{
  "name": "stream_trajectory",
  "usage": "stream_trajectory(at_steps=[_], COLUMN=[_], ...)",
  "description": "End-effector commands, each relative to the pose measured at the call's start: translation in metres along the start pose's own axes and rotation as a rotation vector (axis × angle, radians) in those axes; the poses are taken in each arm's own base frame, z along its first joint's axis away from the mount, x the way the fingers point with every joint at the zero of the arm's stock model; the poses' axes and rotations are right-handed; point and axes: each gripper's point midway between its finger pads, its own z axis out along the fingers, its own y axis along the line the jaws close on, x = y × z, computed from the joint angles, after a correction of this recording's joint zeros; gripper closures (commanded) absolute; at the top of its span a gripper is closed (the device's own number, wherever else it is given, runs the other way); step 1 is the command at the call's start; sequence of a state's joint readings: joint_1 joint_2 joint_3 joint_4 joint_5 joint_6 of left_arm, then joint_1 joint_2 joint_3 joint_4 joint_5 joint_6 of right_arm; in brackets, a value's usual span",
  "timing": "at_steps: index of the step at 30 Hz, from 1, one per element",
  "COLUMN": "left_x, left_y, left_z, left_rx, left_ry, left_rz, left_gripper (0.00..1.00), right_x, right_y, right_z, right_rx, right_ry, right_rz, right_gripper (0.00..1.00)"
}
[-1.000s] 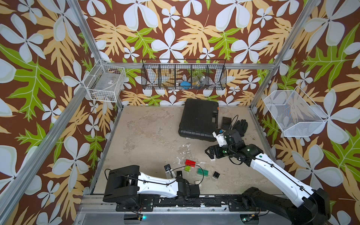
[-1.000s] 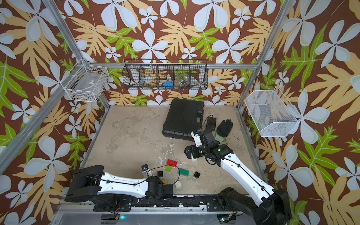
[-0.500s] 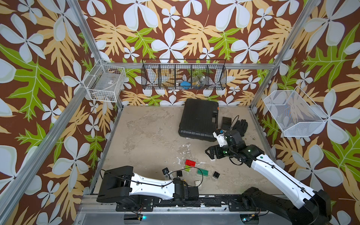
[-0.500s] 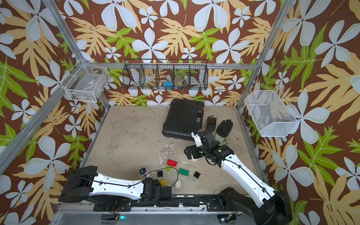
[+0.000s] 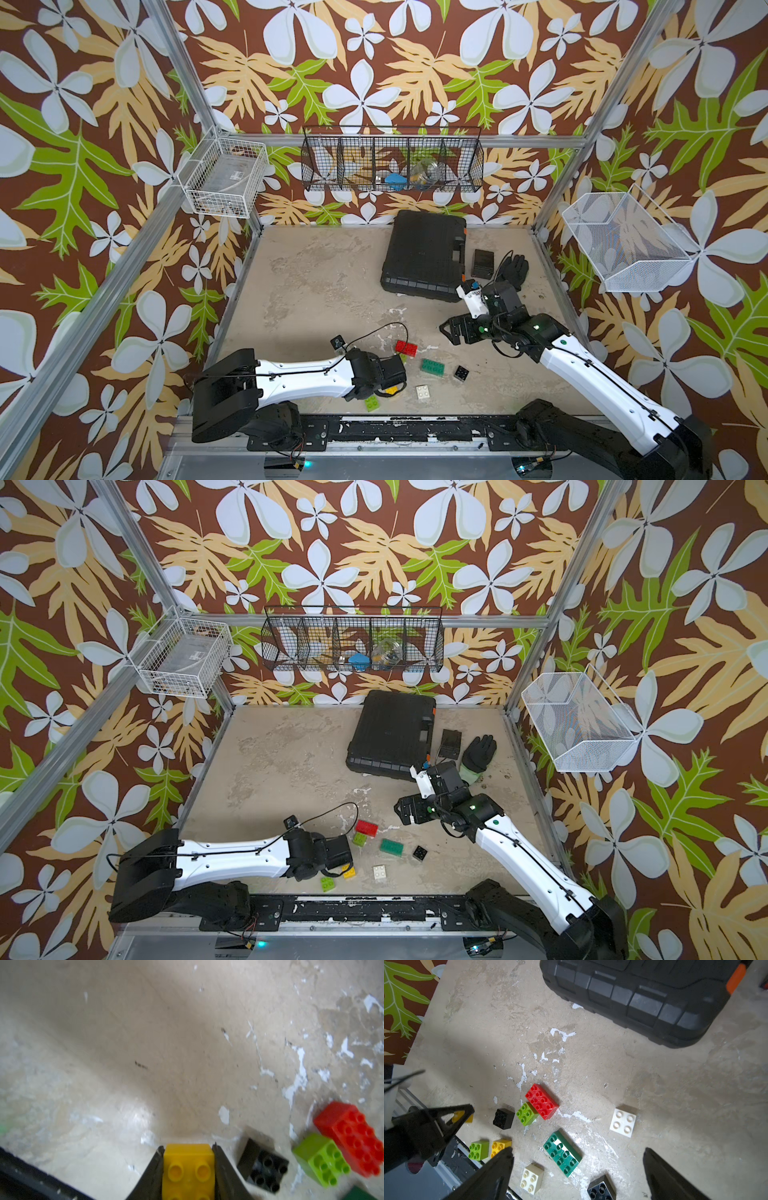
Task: Assemble a giraffe with lego
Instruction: Place the lego brick at the center of the board.
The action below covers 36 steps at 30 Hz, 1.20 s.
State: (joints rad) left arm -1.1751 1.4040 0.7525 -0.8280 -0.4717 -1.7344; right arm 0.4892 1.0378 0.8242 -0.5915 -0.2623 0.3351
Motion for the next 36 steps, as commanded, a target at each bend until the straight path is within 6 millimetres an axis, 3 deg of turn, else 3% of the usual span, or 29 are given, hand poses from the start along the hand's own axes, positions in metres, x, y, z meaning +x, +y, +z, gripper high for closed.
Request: stream_trajectory(at_steps=[1, 9, 15, 21, 28, 32, 36], left_x=[-0.022, -0.026, -0.019, -0.022, -0.04, -0.044, -0.01], left_y=[-0.003, -0.017, -0.022, -0.02, -0.025, -0.026, -0.016], left_z=[0.013, 0.041, 0.052, 0.044, 0.02, 0.0, -0.016], left_rx=[-0.03, -0.075, -0.031, 0.029, 0.099, 0.12, 0.206], left_ry=[-0.069, -0.092, -0.057, -0.043, -0.065, -0.021, 0.165], left_rz=[0.15, 0.248, 0.257, 0.239, 0.215, 0.209, 0.192], left_gripper=[1.0, 1.0, 0.89, 0.63, 0.15, 0.06, 0.05], right_x=[0.005, 0.013, 0.031, 0.026, 0.023, 0.017, 0.01], right_y=[0.002, -0.006, -0.013, -0.016, -0.016, -0.019, -0.02], right_z=[-0.002, -0.004, -0.002, -0.005, -0.009, -0.017, -0.022], right_rx=[-0.007, 0.049, 0.069, 0.094, 0.103, 0.133, 0.15], right_ry=[0.02, 0.081, 0.113, 0.094, 0.073, 0.061, 0.044], right_rz=[0.027, 0.113, 0.188, 0.223, 0.246, 0.222, 0.184], right_gripper=[0.0, 0.0, 0.0, 0.0, 0.0, 0.0, 0.0])
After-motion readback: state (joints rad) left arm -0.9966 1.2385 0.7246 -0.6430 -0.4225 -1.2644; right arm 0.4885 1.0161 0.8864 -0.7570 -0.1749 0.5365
